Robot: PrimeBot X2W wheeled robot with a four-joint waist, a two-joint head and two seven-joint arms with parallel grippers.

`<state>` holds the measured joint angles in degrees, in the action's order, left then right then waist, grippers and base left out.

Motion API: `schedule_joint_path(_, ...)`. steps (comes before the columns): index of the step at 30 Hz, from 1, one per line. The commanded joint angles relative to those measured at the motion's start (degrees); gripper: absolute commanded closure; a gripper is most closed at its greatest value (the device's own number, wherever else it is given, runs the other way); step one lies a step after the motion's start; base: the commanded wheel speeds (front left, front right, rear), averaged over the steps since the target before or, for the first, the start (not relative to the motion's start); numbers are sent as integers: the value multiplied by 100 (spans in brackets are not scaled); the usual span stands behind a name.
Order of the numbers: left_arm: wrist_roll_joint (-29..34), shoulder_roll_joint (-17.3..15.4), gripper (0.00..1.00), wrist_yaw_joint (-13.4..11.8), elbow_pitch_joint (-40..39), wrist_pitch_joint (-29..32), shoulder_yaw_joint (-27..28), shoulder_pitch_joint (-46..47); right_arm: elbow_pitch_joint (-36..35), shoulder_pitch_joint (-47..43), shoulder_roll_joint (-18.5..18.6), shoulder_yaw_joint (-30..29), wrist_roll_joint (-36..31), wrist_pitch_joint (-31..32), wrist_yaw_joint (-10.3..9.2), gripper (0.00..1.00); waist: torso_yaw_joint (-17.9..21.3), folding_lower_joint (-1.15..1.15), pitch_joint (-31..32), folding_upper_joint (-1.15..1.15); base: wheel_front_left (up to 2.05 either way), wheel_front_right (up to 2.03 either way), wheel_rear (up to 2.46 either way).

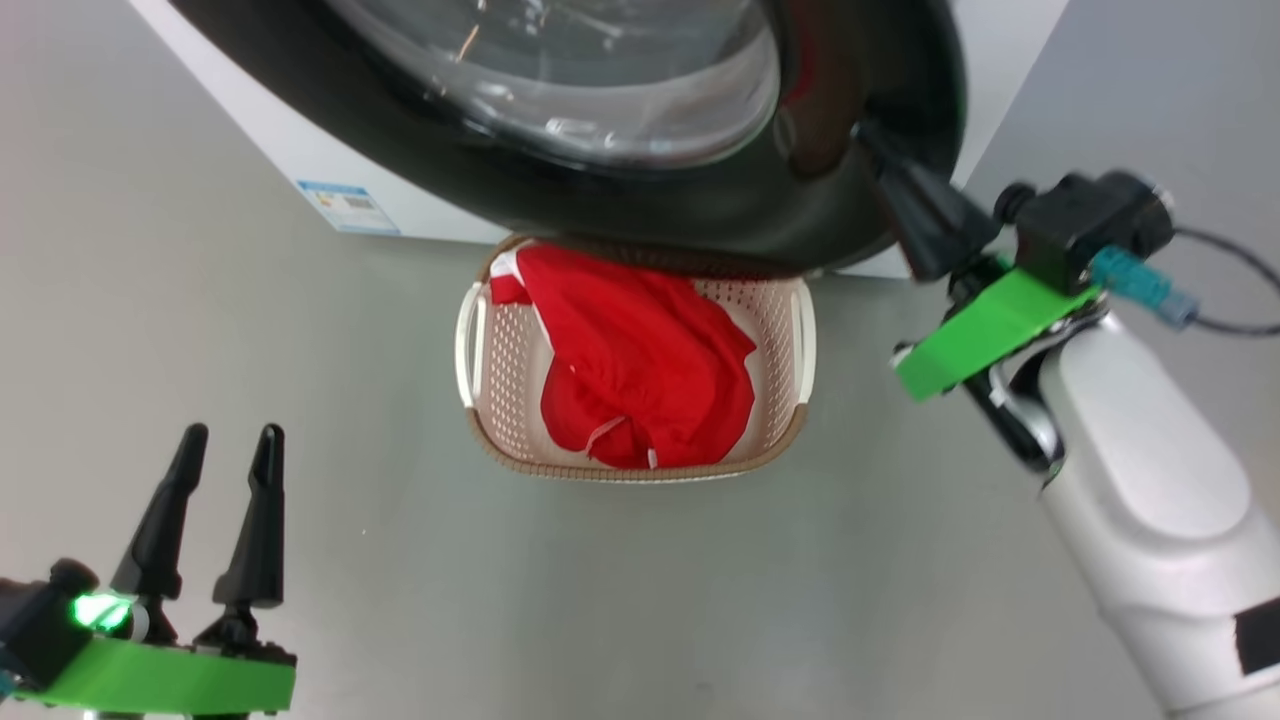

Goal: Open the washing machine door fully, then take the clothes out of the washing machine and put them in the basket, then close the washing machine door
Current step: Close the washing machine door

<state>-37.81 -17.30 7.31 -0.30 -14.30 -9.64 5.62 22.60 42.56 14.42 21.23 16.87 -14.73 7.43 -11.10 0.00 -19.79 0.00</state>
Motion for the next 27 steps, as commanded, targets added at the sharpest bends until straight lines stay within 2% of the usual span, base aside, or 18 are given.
schedule_joint_path(1,-28,-198,0,17,-161,-70,194,240,-88,178,15,-29,-45,-27,6,100,-73,0,-143,0,0,0,0)
schedule_joint_path(17,-119,-268,0,17,-211,-70,258,544,149,1183,267,-606,-318,-27,6,100,-321,0,-694,0,0,0,0)
schedule_joint_path(27,-123,-235,0,18,-139,-70,260,579,469,1534,199,-1172,-709,-27,6,100,-388,0,-690,0,0,0,0)
